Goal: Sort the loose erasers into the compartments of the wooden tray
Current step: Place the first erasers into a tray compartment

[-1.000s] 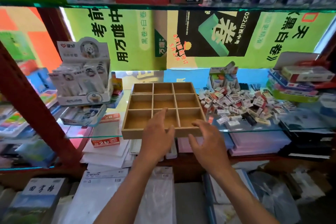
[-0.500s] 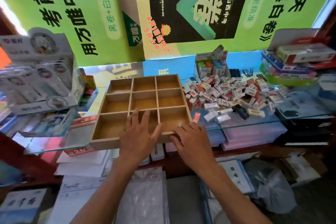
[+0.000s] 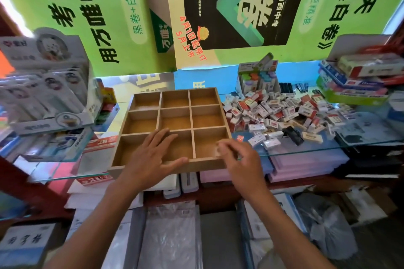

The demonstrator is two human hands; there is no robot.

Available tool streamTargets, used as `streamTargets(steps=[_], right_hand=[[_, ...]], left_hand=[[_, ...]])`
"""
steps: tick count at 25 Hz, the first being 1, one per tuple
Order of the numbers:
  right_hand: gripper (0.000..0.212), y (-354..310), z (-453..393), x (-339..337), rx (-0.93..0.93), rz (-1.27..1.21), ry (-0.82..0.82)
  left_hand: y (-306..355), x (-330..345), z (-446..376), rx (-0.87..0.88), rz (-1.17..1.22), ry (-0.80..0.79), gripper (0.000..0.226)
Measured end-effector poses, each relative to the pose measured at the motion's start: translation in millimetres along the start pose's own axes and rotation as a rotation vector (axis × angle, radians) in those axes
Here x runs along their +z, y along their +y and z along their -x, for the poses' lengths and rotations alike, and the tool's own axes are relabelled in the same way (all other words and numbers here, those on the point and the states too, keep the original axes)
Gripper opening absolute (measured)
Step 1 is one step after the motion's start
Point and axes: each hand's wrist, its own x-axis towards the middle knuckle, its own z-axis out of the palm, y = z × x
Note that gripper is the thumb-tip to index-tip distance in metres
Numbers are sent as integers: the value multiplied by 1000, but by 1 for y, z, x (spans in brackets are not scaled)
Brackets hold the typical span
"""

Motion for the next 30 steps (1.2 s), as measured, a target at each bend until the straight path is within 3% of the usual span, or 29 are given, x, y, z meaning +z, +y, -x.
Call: streamTargets(steps=[1, 3, 6, 9, 12, 14, 16, 18, 24, 30], right_hand=[[17, 0, -6, -8, 60, -86, 88], [29, 16, -20, -25, 70, 102, 68], [45, 46, -38, -41, -12, 589, -357], [37, 54, -50, -43, -165, 755, -516], [25, 50, -64, -41, -259, 822, -453], [20, 48, -66, -44, -236, 611, -230], [18, 33, -60, -48, -101, 169, -8], [21, 14, -54, -44, 4, -124, 20], [22, -4, -52, -19, 50, -287, -187], [21, -7, -79, 20, 181, -70, -238]], left_hand=[[-1, 2, 1, 14, -36, -24, 115], [3, 5, 1, 30, -95, -29, 114], [6, 7, -1, 2, -103, -4, 114], [5, 8, 0, -13, -125, 1, 110], [6, 8, 1, -18, -114, -6, 110], [7, 8, 1, -27, -109, -3, 112], [7, 9, 0, -31, -113, -7, 114], [6, 11, -1, -20, -118, -5, 115], [6, 12, -1, -34, -104, 1, 112], [6, 10, -1, -28, -83, 2, 107]])
